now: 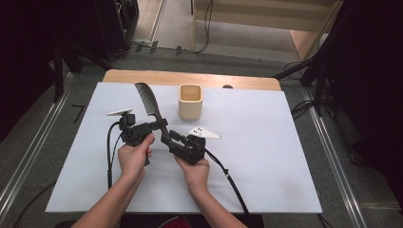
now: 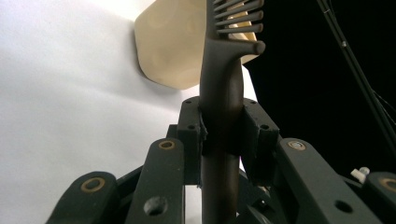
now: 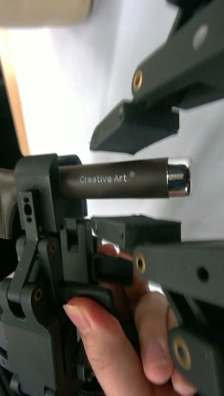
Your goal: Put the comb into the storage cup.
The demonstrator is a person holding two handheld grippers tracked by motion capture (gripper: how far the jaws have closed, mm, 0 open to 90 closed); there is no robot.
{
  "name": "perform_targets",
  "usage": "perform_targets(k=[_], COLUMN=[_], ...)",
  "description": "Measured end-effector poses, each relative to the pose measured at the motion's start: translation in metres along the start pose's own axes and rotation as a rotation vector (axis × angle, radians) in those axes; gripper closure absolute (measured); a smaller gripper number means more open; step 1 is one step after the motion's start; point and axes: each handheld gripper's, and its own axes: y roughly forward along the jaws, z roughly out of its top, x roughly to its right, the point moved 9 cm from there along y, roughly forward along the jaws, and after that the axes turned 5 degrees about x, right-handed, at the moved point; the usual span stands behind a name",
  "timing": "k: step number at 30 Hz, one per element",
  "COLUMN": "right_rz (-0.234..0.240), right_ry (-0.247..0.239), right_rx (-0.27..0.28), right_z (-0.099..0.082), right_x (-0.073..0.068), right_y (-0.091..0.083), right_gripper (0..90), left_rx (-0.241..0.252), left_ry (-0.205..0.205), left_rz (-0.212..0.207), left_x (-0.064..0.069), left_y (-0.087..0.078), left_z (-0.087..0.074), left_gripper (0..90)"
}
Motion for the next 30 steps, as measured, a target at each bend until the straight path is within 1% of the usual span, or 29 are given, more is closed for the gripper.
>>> perform_targets(k=[1,2,3,4,6,7,8,12,13,14,17,18,19,20,24,25,27,29,30], right_rz=[0.004,0.007,0.009,0.012,0.01,0.012,0.01,0.011,0.011,0.016,0.016,0.016,0.019,0.02,0.028,0.035,0.044,0.048,0.051], right_ry=[-0.008,-0.02,-0.021,-0.02,-0.03,-0.028,-0.032,-0.053,-0.053,-0.062,-0.07,-0.07,-0.094,-0.097,-0.124,-0.126,-0.133,-0.137,-0.137], right_rx=[-0.019,-0.022,-0.036,-0.046,-0.071,-0.083,-0.094,-0.142,-0.142,-0.18,-0.214,-0.214,-0.248,-0.255,-0.317,-0.33,-0.357,-0.365,-0.367], right_z=[0.0,0.001,0.001,0.001,0.001,0.001,0.001,0.001,0.001,-0.001,-0.003,-0.003,-0.004,-0.005,-0.007,-0.008,-0.008,-0.007,-0.006], right_x=[-0.001,-0.001,-0.001,0.0,0.002,0.004,0.005,0.01,0.01,0.012,0.015,0.015,0.017,0.018,0.022,0.023,0.024,0.026,0.028], right_y=[-0.001,-0.001,-0.003,-0.004,-0.007,-0.008,-0.01,-0.015,-0.015,-0.016,-0.018,-0.018,-0.021,-0.022,-0.028,-0.03,-0.034,-0.039,-0.04], right_gripper=[49.9,46.6,44.9,43.0,39.9,39.8,39.6,36.7,36.7,35.6,34.1,34.1,33.5,33.2,32.7,32.3,31.6,31.0,30.6], left_rx=[0.004,0.004,0.004,0.013,0.02,0.021,0.031,0.047,0.047,0.057,0.063,0.063,0.068,0.067,0.07,0.072,0.068,0.064,0.063], left_ry=[0.001,0.018,0.027,0.026,0.046,0.062,0.071,0.118,0.118,0.142,0.169,0.169,0.186,0.2,0.246,0.257,0.292,0.319,0.34], left_rz=[0.001,0.005,0.007,0.007,0.016,0.022,0.027,0.041,0.041,0.047,0.047,0.047,0.051,0.053,0.045,0.046,0.035,0.025,0.02], left_x=[0.0,0.001,0.001,0.002,0.002,0.002,0.003,0.003,0.003,0.005,0.006,0.006,0.006,0.006,0.011,0.012,0.015,0.019,0.021], left_y=[0.0,-0.001,-0.002,-0.002,-0.003,-0.004,-0.004,-0.006,-0.006,-0.006,-0.007,-0.007,-0.008,-0.008,-0.008,-0.008,-0.007,-0.006,-0.005], left_z=[0.001,0.001,0.002,0.003,0.005,0.005,0.006,0.01,0.01,0.012,0.014,0.014,0.015,0.016,0.018,0.019,0.02,0.021,0.022], left_gripper=[73.5,73.5,73.5,73.5,73.5,73.5,73.5,73.5,73.5,73.5,73.5,73.5,73.5,73.5,73.5,73.5,73.5,73.5,73.5])
